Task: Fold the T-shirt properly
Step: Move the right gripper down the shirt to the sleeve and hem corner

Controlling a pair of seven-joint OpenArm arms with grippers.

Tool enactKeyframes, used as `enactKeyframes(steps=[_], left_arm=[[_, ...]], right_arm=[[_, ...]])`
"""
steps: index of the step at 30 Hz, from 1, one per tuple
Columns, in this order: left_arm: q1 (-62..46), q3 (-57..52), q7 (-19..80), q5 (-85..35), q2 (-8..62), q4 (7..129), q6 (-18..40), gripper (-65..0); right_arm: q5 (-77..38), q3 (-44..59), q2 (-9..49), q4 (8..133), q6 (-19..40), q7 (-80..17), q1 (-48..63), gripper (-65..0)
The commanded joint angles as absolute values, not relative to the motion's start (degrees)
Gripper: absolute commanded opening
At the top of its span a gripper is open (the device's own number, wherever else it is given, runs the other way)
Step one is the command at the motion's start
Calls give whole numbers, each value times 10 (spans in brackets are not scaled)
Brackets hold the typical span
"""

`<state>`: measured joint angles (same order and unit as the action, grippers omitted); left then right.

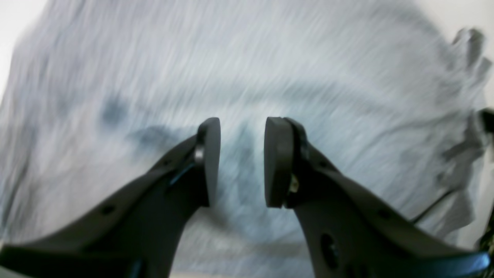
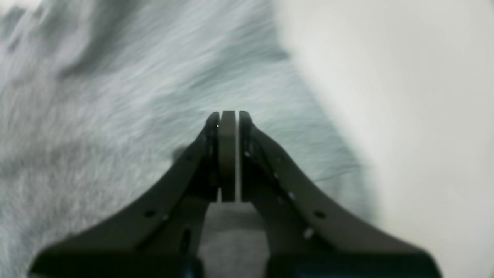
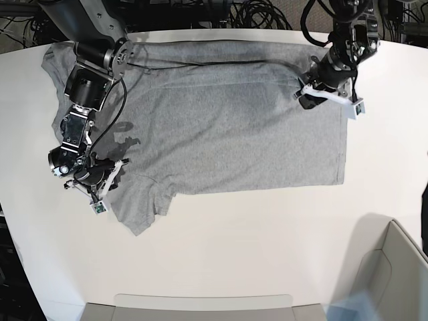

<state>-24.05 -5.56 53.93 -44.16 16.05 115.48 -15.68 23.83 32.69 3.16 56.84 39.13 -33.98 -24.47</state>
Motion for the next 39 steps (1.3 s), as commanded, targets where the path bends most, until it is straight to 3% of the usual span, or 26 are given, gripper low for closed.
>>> enactKeyframes(steps=[1, 7, 15, 18, 22, 25, 30, 37, 39], left_arm=[[-236, -55, 535, -444, 160, 1164, -155, -452], [-228, -56, 535, -444, 156, 1162, -152, -452], [-214, -54, 535, -444, 157, 1161, -151, -452], [-213, -54, 535, -444, 156, 1161, -151, -452], [-213, -54, 535, -444, 156, 1161, -151, -452], [-213, -54, 535, -444, 156, 1161, -151, -452], [-213, -54, 535, -444, 156, 1161, -151, -452], [-213, -54, 535, -444, 156, 1161, -151, -452], [-214, -54, 535, -444, 156, 1161, -151, -452]], right_arm=[[233, 328, 44, 564, 379, -332, -261, -640], [230, 332, 81, 584, 379, -453, -221, -640], [233, 332, 51, 782, 400, -472, -143, -633], [233, 329, 47, 837, 400, -472, -144, -562], [230, 331, 51, 864, 400, -471, -160, -398], [229, 328, 73, 835, 400, -465, -189, -317], [229, 331, 116, 683, 400, -446, -292, -313], [233, 329, 148, 442, 400, -288, -367, -313], [232, 329, 152, 393, 361, -240, -369, -313]])
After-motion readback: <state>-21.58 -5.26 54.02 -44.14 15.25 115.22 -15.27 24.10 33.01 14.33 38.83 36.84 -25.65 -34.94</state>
